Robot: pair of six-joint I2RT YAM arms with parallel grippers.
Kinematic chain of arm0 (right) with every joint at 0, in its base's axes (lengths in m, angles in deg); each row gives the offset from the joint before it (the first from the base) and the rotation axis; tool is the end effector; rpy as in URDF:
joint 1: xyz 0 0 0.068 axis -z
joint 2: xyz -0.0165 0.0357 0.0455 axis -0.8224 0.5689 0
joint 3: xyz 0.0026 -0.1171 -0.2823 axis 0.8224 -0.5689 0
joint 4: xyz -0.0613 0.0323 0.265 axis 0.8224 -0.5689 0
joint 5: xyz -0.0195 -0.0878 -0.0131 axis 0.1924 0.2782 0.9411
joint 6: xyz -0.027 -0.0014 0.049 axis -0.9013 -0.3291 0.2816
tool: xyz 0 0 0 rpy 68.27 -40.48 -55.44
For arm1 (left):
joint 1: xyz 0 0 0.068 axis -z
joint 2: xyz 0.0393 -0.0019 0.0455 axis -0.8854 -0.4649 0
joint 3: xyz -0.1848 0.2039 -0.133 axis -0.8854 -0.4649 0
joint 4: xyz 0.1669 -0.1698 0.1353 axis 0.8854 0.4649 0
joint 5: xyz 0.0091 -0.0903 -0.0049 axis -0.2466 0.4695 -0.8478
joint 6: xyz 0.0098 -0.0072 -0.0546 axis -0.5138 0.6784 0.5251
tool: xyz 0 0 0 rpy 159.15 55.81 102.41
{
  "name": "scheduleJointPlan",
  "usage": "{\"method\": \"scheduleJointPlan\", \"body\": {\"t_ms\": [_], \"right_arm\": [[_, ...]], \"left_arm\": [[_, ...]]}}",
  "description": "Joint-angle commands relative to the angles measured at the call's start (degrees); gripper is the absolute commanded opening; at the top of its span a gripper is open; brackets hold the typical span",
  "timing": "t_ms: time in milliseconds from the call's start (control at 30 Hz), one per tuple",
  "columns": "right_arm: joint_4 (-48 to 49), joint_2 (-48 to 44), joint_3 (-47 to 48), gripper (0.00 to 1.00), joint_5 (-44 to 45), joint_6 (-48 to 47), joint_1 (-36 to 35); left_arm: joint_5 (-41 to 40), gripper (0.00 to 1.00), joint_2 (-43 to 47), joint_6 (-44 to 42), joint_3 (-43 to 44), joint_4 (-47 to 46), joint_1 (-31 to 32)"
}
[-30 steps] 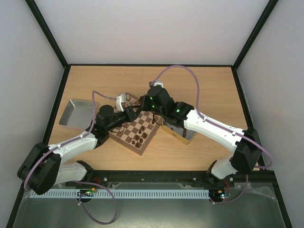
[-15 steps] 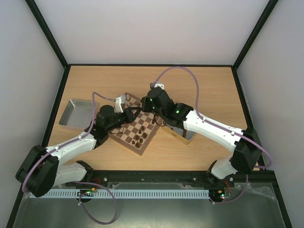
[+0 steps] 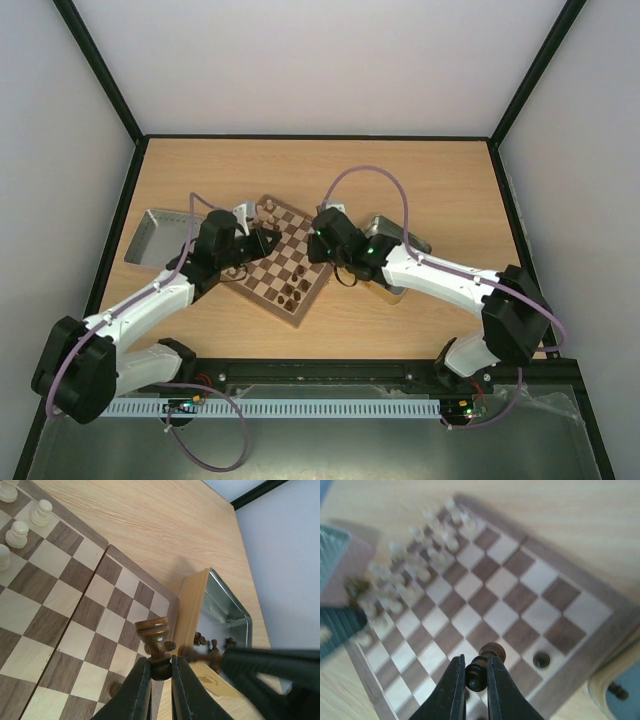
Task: Set up the chess pieces on the board
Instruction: Place the chess piece on the chessboard.
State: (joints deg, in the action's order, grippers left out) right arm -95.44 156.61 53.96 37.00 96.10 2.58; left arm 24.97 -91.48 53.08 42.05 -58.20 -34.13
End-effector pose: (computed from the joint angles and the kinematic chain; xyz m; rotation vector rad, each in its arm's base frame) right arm 0.2101 0.2726 0.2913 -0.2801 2.3332 0.7655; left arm 0.2122 -0.1264 0.2544 -0.0948 2.1318 -1.0836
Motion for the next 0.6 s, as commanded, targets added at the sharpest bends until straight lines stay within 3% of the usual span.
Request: {"method": "scheduleJointPlan", "body": {"t_ms": [0,567], "right_arm": [[-0.7,-1.3,-3.4,0.07,-3.6,-0.8,-1.7],[1.7,5.7,-6.7,0.09,0.5,-3.0,-2.4]], "left_arm": [[3.2,0.05,-2.8,-2.8,5.2,8.9,-0.9],[7.0,0.06,-10.7,-3.8,10.8,14.6,-1.3]]}}
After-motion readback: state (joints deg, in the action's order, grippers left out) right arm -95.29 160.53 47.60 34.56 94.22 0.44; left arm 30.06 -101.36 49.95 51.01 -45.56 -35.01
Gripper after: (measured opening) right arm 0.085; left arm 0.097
